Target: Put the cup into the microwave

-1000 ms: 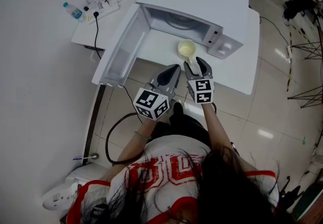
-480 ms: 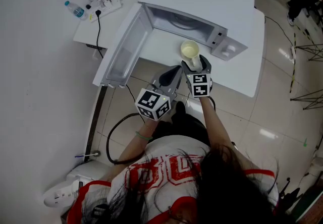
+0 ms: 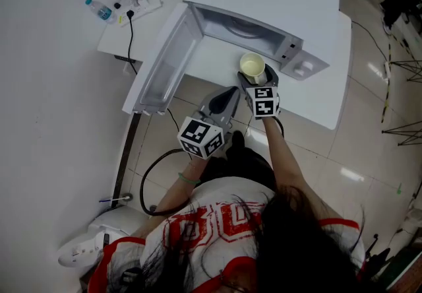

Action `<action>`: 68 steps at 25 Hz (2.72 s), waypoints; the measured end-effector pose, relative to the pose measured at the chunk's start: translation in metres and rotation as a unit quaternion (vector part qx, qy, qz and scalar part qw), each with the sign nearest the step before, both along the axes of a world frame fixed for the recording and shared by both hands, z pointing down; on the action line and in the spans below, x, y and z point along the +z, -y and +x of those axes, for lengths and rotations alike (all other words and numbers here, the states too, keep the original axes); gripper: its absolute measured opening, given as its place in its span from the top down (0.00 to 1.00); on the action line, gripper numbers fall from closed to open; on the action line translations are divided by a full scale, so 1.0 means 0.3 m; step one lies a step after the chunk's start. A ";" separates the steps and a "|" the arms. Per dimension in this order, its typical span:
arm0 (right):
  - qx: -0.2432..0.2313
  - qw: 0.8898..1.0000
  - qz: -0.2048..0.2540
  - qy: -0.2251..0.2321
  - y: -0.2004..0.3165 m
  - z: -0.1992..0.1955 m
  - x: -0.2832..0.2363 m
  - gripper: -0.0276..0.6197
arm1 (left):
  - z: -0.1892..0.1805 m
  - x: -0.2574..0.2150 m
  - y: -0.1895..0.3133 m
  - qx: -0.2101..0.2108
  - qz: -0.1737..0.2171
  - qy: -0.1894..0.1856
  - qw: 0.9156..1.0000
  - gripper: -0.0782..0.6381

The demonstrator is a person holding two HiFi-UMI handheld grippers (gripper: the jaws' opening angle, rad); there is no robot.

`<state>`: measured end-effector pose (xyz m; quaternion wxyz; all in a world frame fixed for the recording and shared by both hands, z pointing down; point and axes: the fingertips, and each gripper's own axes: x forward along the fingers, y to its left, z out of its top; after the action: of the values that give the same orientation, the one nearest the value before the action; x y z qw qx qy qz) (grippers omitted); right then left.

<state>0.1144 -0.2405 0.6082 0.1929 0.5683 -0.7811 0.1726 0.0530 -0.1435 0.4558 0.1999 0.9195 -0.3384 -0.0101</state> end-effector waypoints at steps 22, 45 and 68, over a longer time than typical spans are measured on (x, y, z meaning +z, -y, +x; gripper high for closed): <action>0.024 0.999 -0.017 -0.013 0.111 -0.018 0.039 0.23 | -0.049 0.030 0.025 -0.020 -0.015 0.009 1.000 0.90; 0.023 1.000 -0.005 0.019 0.049 -0.009 -0.045 0.24 | -0.082 0.011 0.034 -0.040 -0.005 0.001 0.999 0.90; 0.018 0.998 0.055 0.009 0.289 -0.046 -0.264 0.24 | -0.086 -0.036 0.071 -0.052 0.016 -0.019 0.998 0.90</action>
<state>0.1006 -0.3273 0.5292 0.1509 0.5907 -0.7806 0.1376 0.0273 -0.1648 0.4451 0.1910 0.9032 -0.3821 -0.0430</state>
